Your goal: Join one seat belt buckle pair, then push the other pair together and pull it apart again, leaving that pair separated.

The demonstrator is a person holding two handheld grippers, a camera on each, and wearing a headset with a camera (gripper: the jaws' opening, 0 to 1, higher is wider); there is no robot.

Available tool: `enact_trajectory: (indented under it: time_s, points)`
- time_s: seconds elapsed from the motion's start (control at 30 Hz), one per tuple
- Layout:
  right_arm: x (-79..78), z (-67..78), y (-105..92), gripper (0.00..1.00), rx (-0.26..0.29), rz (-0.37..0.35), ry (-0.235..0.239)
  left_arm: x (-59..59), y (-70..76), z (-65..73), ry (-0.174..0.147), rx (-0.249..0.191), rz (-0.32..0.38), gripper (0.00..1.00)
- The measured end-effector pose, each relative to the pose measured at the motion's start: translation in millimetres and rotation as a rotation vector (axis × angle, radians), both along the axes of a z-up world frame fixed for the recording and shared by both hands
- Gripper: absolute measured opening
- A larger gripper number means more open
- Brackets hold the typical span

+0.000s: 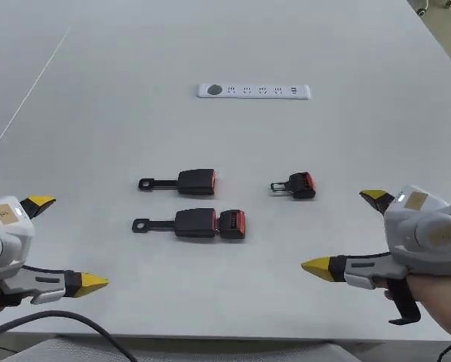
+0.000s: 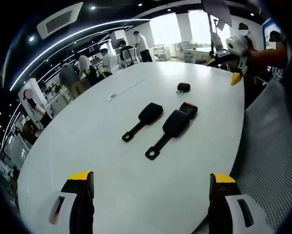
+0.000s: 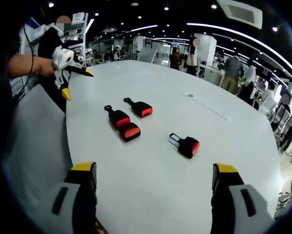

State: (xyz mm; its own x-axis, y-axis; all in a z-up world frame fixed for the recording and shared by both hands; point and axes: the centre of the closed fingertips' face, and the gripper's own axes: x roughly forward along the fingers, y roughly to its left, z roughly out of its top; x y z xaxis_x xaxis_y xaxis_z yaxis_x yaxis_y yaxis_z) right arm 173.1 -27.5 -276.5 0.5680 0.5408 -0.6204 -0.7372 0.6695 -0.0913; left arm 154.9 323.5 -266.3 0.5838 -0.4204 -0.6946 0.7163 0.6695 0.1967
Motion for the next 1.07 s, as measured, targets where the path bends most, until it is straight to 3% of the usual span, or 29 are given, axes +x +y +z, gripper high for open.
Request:
enact_trajectory:
  time_s: [0.33, 0.6, 0.7, 1.07]
  points:
    - [-8.4, -3.9, 6.8, 1.00, 0.031, -0.021, 0.030, -2.3, 7.0, 2.1, -0.030, 0.002, 0.017, 1.00]
    - [-3.6, -3.2, 1.9, 1.00, 0.006, -0.047, 0.029, -4.3, 11.6, 2.2, -0.036, -0.002, 0.028, 1.00]
    - [-1.3, -1.0, 1.6, 1.00, 0.030, -0.072, 0.031, -4.1, 12.8, 1.9, -0.038, -0.003, 0.035, 1.00]
    - [-0.3, 0.8, 9.5, 1.00, 0.026, -0.058, 0.021, -1.1, 8.9, 6.3, -0.060, -0.012, 0.021, 1.00]
